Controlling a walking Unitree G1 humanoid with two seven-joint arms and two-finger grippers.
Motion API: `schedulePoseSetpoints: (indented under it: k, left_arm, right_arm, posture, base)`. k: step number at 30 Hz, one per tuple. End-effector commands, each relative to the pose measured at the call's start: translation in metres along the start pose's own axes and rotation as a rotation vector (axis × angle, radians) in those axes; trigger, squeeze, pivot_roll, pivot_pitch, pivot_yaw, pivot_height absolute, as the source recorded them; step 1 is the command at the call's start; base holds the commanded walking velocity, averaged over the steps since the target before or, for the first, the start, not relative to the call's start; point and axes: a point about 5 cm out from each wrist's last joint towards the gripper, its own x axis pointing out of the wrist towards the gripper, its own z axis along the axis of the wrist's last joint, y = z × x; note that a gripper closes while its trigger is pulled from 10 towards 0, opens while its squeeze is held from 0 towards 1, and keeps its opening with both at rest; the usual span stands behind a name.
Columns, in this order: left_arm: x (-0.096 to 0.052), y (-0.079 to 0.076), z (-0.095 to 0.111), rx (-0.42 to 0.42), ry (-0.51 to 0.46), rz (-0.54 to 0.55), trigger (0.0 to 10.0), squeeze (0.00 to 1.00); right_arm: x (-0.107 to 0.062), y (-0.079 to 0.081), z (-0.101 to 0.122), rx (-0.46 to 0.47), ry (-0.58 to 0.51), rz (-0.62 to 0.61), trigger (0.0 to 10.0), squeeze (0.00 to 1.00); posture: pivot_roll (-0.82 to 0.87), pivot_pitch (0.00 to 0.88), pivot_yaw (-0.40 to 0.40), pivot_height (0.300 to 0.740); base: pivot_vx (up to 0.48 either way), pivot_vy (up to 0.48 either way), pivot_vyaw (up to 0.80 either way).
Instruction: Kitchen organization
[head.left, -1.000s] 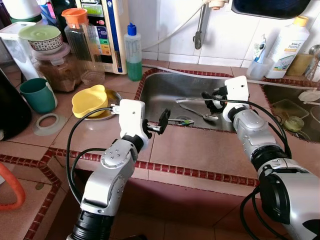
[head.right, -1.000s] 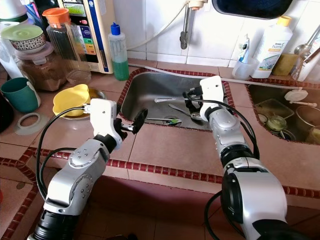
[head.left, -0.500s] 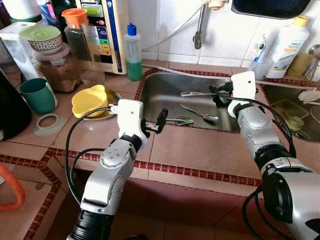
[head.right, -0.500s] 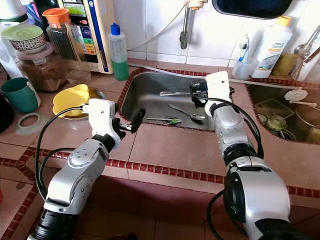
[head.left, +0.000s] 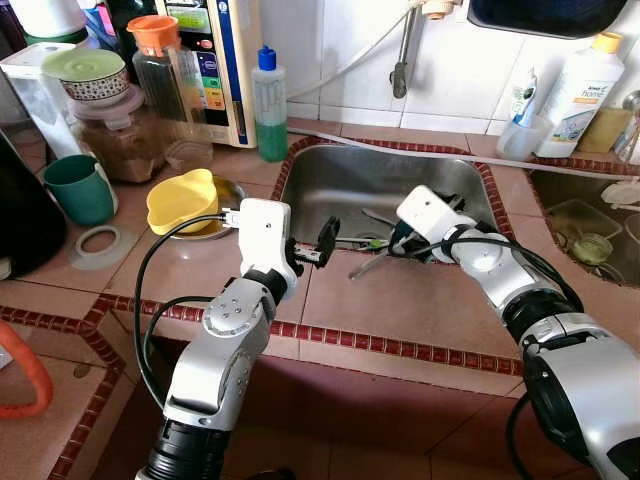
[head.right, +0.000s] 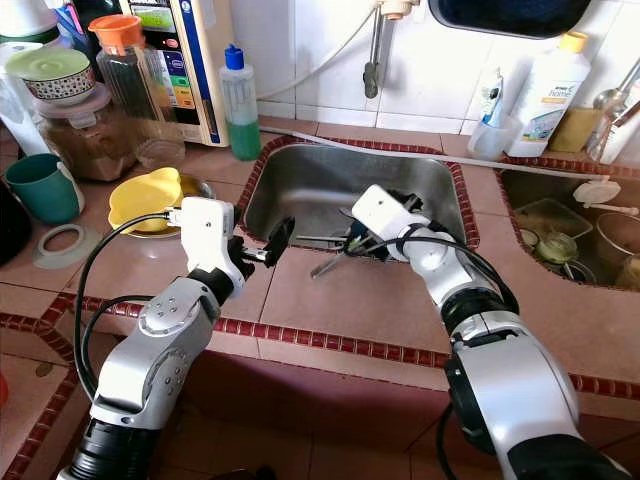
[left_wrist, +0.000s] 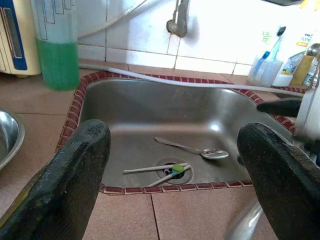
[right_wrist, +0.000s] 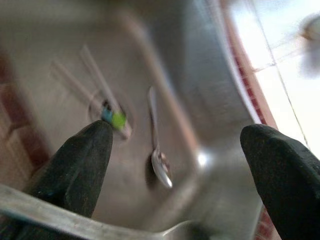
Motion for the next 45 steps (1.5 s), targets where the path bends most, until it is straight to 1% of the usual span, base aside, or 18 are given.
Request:
schedulePoseSetpoints:
  k: [1,2,4,9,12,13,15,17,21,25,26,28,29,31,32,35,37,45]
  left_arm:
    - [0.002,0.001,0.001,0.013,0.005,-0.004,10.0,0.00]
    - [0.002,0.000,0.000,0.016,0.012,-0.010,10.0,0.00]
    - [0.002,-0.001,0.000,0.017,0.012,-0.017,10.0,0.00]
    - [0.003,-0.002,0.000,0.016,0.011,-0.020,10.0,0.00]
    - [0.003,-0.002,0.000,0.016,0.010,-0.022,10.0,0.00]
    - [0.003,-0.002,0.000,0.015,0.010,-0.022,10.0,0.00]
    - [0.003,-0.002,0.000,0.015,0.009,-0.022,10.0,0.00]
    - [0.003,-0.002,0.001,0.015,0.008,-0.023,10.0,0.00]
    - [0.004,-0.002,0.001,0.013,0.007,-0.024,10.0,0.00]
    - [0.004,-0.003,0.001,0.012,0.005,-0.025,10.0,0.00]
    - [0.004,-0.003,0.001,0.012,0.005,-0.025,10.0,0.00]
    - [0.004,-0.003,0.001,0.011,0.005,-0.025,10.0,0.00]
    - [0.004,-0.003,0.001,0.010,0.004,-0.023,10.0,0.00]
    - [0.004,-0.003,0.001,0.010,0.001,-0.017,10.0,0.00]
    - [0.003,-0.003,0.001,0.008,-0.001,-0.013,10.0,0.00]
    - [0.003,-0.002,0.001,0.006,-0.004,-0.003,10.0,0.00]
    - [0.002,-0.002,0.001,0.005,-0.004,-0.002,10.0,0.00]
    - [0.001,-0.002,0.001,0.004,-0.001,-0.003,10.0,0.00]
  right_arm:
    - [-0.001,-0.005,0.001,-0.072,0.016,0.021,10.0,0.00]
    - [-0.002,-0.006,-0.001,-0.235,0.044,0.061,10.0,0.00]
    - [-0.004,-0.009,-0.003,-0.318,0.068,0.104,10.0,0.00]
    - [-0.006,-0.011,-0.006,-0.323,0.087,0.170,10.0,0.00]
    - [-0.008,-0.013,-0.008,-0.300,0.084,0.161,10.0,0.00]
    - [-0.009,-0.010,-0.011,-0.293,0.089,0.204,10.0,0.00]
    - [-0.011,-0.007,-0.016,-0.356,0.104,0.227,10.0,0.00]
    - [-0.012,-0.009,-0.019,-0.330,0.114,0.224,10.0,0.00]
    - [-0.016,-0.003,-0.030,-0.338,0.155,0.320,10.0,0.00]
    - [-0.017,-0.006,-0.030,-0.312,0.150,0.321,10.0,0.00]
    - [-0.017,-0.011,-0.028,-0.278,0.152,0.268,10.0,0.00]
    - [-0.015,-0.017,-0.024,-0.260,0.139,0.203,10.0,0.00]
    - [-0.012,-0.028,-0.013,-0.123,0.082,0.068,10.0,0.00]
    - [-0.012,-0.042,-0.005,0.061,0.035,-0.075,10.0,0.00]
    - [-0.013,-0.052,-0.003,0.246,0.004,-0.176,10.0,0.00]
    - [-0.017,-0.061,-0.009,0.438,-0.014,-0.284,10.0,0.00]
    - [-0.017,-0.058,-0.013,0.502,-0.020,-0.293,10.0,0.00]
    - [-0.018,-0.045,-0.027,0.601,0.010,-0.334,10.0,0.00]
  posture:
    - [0.09,0.021,0.027,0.740]
    - [0.09,0.019,0.026,0.740]
    - [0.09,0.019,0.026,0.740]
    - [0.09,0.017,0.025,0.740]
    - [0.09,0.015,0.024,0.740]
    - [0.09,0.015,0.024,0.740]
    - [0.08,0.016,0.024,0.740]
    - [0.08,0.016,0.022,0.740]
    - [0.08,0.016,0.023,0.740]
    - [0.08,0.014,0.021,0.740]
    - [0.08,0.015,0.022,0.740]
    - [0.08,0.015,0.022,0.740]
    - [0.08,0.015,0.020,0.740]
    - [0.08,0.016,0.018,0.740]
    - [0.08,0.016,0.017,0.740]
    - [0.09,0.019,0.019,0.740]
    - [0.09,0.019,0.019,0.740]
    - [0.09,0.019,0.032,0.740]
  base:
    - [0.000,0.000,0.00]
    - [0.000,0.000,0.00]
    - [0.000,0.000,0.00]
    - [0.000,0.000,0.00]
    - [0.000,0.000,0.00]
    - [0.000,0.000,0.00]
    - [0.000,0.000,0.00]
    - [0.000,0.000,0.00]
    - [0.000,0.000,0.00]
    - [0.000,0.000,0.00]
    - [0.000,0.000,0.00]
    - [0.000,0.000,0.00]
    - [0.000,0.000,0.00]
    - [0.000,0.000,0.00]
    - [0.000,0.000,0.00]
    - [0.000,0.000,0.00]
    - [0.000,0.000,0.00]
    - [0.000,0.000,0.00]
